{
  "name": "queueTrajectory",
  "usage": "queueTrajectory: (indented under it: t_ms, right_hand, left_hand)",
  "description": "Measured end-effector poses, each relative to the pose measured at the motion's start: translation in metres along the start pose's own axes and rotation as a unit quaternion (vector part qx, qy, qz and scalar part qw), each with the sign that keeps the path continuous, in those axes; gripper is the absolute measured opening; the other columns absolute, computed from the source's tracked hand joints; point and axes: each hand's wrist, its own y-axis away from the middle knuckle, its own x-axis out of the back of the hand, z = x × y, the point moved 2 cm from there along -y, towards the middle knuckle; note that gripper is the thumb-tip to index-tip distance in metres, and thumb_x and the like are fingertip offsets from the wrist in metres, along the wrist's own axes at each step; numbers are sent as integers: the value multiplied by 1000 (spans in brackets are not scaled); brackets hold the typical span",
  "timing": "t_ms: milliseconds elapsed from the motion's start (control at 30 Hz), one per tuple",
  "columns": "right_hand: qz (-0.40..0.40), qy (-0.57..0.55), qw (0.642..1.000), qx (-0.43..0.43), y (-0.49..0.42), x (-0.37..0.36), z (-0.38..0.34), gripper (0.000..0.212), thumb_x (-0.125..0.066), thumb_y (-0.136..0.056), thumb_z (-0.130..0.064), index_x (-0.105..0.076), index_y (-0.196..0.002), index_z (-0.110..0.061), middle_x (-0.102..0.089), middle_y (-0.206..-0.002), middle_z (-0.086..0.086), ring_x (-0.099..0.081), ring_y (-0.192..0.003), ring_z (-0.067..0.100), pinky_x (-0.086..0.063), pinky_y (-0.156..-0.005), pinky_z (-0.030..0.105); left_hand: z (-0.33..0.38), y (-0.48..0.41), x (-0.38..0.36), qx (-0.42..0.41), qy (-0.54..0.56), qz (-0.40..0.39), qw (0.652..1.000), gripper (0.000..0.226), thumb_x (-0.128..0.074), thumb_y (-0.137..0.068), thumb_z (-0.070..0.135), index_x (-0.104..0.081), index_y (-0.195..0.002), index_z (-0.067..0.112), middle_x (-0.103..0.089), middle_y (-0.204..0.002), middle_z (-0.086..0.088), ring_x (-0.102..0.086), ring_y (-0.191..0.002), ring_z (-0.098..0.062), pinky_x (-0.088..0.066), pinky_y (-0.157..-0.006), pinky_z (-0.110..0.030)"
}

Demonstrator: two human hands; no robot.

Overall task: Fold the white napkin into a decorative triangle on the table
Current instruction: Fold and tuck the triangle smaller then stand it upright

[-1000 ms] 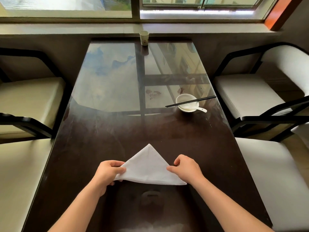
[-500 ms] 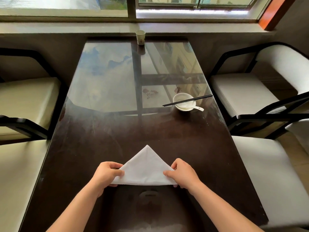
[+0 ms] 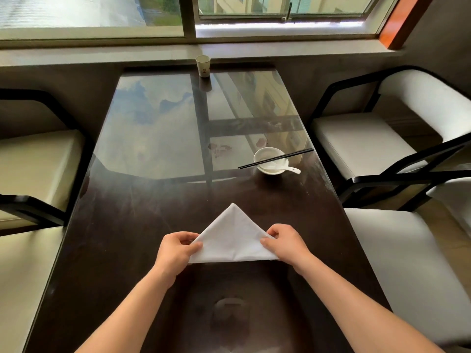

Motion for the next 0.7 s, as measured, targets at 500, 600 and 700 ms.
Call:
queueTrajectory:
  t_ms: [500, 600, 700]
  right_hand:
    - [60, -17, 997, -49, -52, 68, 25, 13, -69, -84, -31, -67, -78, -20, -68, -83, 1, -64, -80, 20, -51, -68, 35]
    - [64, -21, 996, -57, -62, 77, 29, 13, -69, -86, -30, -67, -80, -19, -68, -83, 3, -64, -80, 21, -51, -67, 35]
    - [63, -23, 995, -67, -71, 83, 33, 12, -69, -87, -29, -67, -81, -18, -69, -85, 4, -65, -80, 23, -51, -67, 35]
  left_hand:
    - [70, -58, -74, -38, -51, -53, 997, 16, -74, -81, 12, -77, -78, 27, -75, -77, 1, -68, -76, -20, -58, -73, -41]
    - [79, -68, -86, -46, -64, -58, 995, 13, -74, -82, 13, -78, -82, 25, -74, -78, 1, -68, -77, -20, -57, -74, -42]
    - [86, -78, -94, -52, -83, -63, 993, 12, -74, -82, 13, -78, -87, 23, -74, -80, -1, -68, -77, -21, -57, -75, -41]
